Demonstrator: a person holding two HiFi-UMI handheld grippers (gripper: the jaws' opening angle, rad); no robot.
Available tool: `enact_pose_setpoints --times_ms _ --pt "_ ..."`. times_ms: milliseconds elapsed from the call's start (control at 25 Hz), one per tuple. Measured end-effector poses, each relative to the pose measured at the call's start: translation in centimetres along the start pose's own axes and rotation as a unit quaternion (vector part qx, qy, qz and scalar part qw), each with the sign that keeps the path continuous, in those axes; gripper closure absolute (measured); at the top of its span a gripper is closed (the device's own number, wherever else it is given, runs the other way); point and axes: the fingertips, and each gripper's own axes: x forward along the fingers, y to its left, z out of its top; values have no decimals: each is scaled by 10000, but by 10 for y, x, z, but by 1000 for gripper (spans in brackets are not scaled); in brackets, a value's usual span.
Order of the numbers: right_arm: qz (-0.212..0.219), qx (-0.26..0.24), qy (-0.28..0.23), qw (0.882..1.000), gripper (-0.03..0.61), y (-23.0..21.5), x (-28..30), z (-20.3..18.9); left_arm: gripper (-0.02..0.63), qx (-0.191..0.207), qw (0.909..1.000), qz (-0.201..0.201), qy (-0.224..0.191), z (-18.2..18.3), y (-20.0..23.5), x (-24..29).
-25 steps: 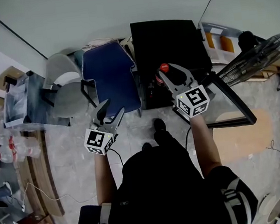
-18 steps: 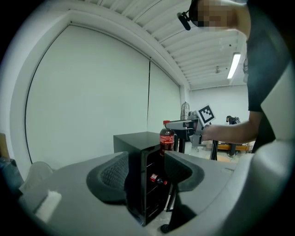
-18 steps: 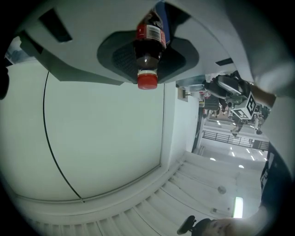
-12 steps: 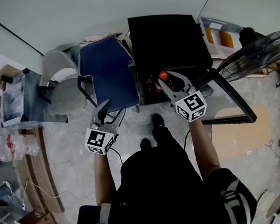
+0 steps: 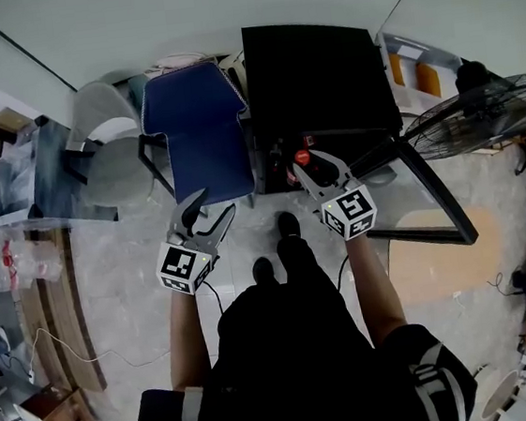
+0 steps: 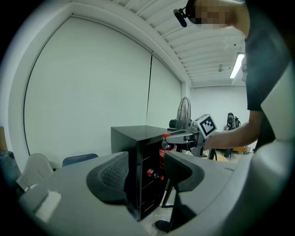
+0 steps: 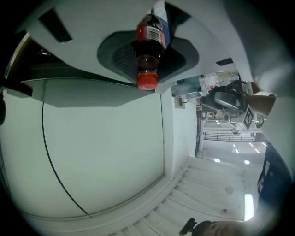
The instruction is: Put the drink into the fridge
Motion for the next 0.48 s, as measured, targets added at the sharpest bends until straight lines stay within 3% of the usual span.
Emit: enact_pose_setpoints --times_ms 240,480 --pt "24 95 77 9999 446 -7 10 -23 368 -70 9994 332 32 -8 5 2" --pt "5 307 196 9993 445 -19 22 -56 368 -77 9992 394 86 -14 4 7"
